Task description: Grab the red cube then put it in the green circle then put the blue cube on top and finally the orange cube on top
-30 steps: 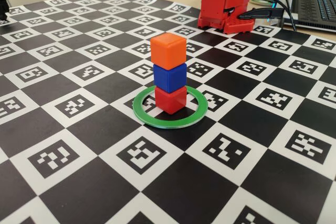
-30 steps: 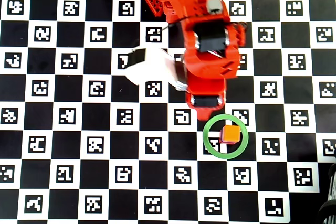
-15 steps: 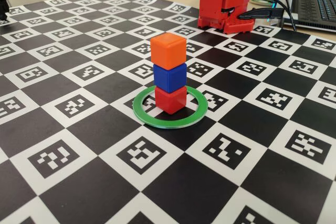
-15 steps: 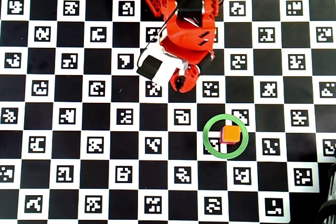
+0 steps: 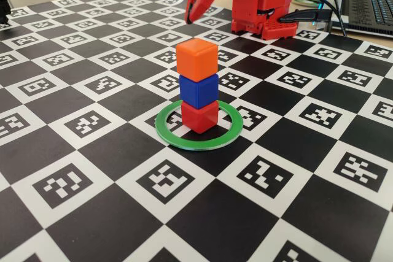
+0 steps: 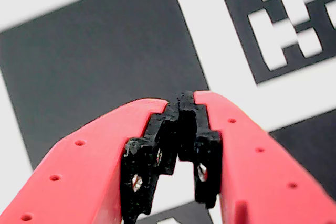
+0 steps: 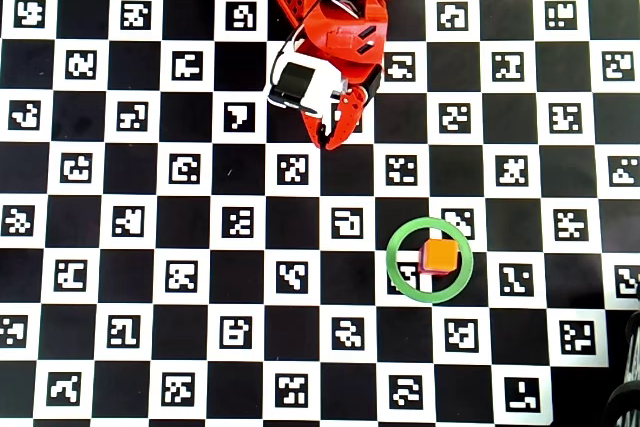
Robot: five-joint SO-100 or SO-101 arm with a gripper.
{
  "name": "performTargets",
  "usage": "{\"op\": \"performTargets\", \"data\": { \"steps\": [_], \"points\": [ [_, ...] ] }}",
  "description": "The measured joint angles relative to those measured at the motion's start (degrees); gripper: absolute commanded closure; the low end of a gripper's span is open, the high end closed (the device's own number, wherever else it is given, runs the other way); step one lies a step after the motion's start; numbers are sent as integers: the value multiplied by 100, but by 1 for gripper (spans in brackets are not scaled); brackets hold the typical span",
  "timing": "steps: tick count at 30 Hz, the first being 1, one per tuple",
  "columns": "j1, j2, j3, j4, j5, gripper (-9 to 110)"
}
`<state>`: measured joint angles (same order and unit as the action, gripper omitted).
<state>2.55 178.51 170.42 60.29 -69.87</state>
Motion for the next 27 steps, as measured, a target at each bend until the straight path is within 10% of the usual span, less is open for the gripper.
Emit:
{"op": "performTargets", "data": {
  "steps": [27],
  "points": [
    [-53, 1116, 888, 1415, -1257, 107]
  ]
}}
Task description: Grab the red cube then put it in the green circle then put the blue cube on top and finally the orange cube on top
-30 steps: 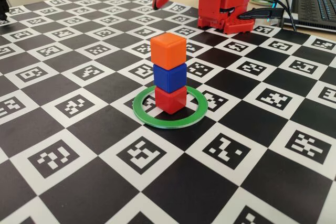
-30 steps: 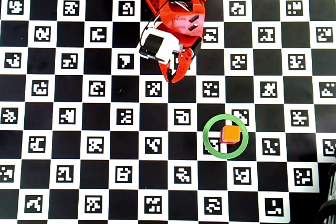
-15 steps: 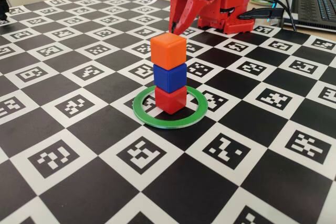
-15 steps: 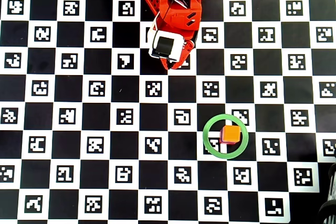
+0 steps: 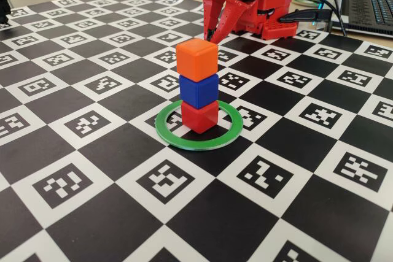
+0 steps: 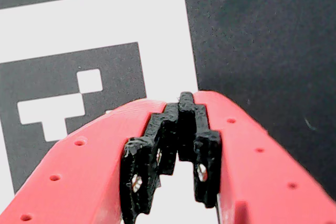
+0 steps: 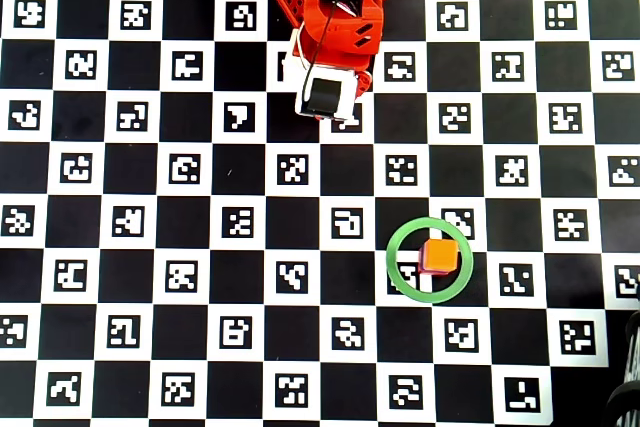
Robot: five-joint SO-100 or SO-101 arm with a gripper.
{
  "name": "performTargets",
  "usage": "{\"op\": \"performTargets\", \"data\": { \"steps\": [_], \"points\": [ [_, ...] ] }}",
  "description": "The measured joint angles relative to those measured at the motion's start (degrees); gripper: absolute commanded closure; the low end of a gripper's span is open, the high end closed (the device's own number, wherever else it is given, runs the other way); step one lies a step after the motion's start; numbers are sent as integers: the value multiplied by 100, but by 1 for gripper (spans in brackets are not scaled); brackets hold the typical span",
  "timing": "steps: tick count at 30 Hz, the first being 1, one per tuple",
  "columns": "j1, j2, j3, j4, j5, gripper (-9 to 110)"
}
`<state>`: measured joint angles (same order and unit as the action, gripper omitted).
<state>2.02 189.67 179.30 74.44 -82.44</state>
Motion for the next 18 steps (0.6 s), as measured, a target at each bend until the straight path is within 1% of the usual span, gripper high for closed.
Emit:
{"op": "performTargets", "data": {
  "steps": [18],
  "points": [
    [0, 0, 0, 0, -88, 107]
  ]
}}
